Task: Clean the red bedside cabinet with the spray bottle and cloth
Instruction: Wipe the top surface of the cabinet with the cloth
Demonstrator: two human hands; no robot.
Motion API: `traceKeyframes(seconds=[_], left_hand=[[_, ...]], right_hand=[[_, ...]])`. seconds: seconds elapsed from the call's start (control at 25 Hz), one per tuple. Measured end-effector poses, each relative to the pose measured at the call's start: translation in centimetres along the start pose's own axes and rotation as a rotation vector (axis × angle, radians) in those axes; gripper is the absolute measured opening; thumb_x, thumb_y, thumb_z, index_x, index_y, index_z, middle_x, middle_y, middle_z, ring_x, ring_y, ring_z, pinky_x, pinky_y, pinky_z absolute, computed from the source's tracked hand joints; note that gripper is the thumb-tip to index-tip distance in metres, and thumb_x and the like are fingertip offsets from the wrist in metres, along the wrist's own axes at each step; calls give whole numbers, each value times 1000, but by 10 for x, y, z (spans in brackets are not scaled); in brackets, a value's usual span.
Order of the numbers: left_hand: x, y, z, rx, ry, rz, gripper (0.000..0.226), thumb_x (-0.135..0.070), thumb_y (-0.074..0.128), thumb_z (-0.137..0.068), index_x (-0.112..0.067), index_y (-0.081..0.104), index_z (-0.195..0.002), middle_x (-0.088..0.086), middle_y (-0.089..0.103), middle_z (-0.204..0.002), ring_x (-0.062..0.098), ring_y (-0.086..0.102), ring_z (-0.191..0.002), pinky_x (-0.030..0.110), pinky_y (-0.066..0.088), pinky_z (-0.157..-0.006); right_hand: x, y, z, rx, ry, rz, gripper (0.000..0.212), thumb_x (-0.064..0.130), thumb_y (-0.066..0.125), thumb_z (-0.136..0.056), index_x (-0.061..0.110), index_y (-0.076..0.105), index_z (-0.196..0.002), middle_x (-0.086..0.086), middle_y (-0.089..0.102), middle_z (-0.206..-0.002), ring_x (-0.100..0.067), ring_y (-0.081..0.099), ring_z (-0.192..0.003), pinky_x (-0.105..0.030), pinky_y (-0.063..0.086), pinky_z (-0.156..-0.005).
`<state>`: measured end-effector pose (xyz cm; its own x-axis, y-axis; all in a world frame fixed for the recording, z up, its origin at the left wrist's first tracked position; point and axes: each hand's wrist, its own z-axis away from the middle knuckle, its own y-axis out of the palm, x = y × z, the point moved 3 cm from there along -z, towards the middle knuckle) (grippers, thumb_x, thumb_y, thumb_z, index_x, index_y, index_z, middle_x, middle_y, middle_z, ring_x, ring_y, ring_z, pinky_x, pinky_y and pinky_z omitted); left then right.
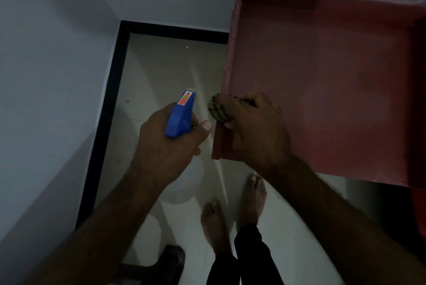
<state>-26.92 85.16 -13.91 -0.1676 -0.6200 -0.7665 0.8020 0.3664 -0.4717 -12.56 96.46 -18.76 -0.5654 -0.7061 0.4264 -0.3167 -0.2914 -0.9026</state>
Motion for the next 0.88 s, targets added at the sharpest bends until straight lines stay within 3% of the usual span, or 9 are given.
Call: traceKeyframes(seconds=[0.32, 0.4, 0.52, 0.76, 0.88], left_hand=[[-11, -1, -23, -68, -42, -7, 26, -34, 71, -90, -9, 64, -94, 6, 69, -78, 6, 69, -67, 3, 46, -55], [-14, 1, -26, -65, -38, -8, 26, -35, 71, -90, -11, 63, -93, 5, 69, -78, 8, 70, -68, 5, 47, -54], [-16, 4, -30, -56, -30, -6, 25, -36, 71, -89, -12, 62, -92, 4, 69, -77, 8, 71, -68, 5, 48, -56], [-21, 4, -34, -50, -40, 12, 26, -35, 72, -89, -11, 63, -91, 4, 69, -76, 8, 71, -65, 6, 48, -55], [-26, 5, -36, -58, -35, -1, 24, -35, 72, -89, -13, 62, -90, 3, 69, -75, 9, 71, -65, 9, 49, -53]], right_hand=[[-8, -7, 17, 71, -162, -9, 73, 8, 81, -71, 22, 61, -139, 3, 71, -123, -32, 56, -114, -45, 49, -83], [-14, -9, -7, 56, -140, -9, 64, 16, 74, -77, 22, 61, -140, 3, 71, -124, -33, 57, -115, -46, 49, -84], [-19, -8, -33, 2, -37, -16, 69, 8, 75, -76, 23, 59, -142, 1, 71, -123, -34, 57, -116, -49, 50, -86], [-14, -11, -8, 45, -179, -41, 61, 27, 64, -77, 23, 61, -138, 4, 71, -121, -31, 57, -112, -43, 48, -80], [-26, -14, -43, 0, -126, -3, 66, 9, 75, -76, 21, 61, -139, 0, 72, -119, -33, 59, -112, -48, 50, -84]])
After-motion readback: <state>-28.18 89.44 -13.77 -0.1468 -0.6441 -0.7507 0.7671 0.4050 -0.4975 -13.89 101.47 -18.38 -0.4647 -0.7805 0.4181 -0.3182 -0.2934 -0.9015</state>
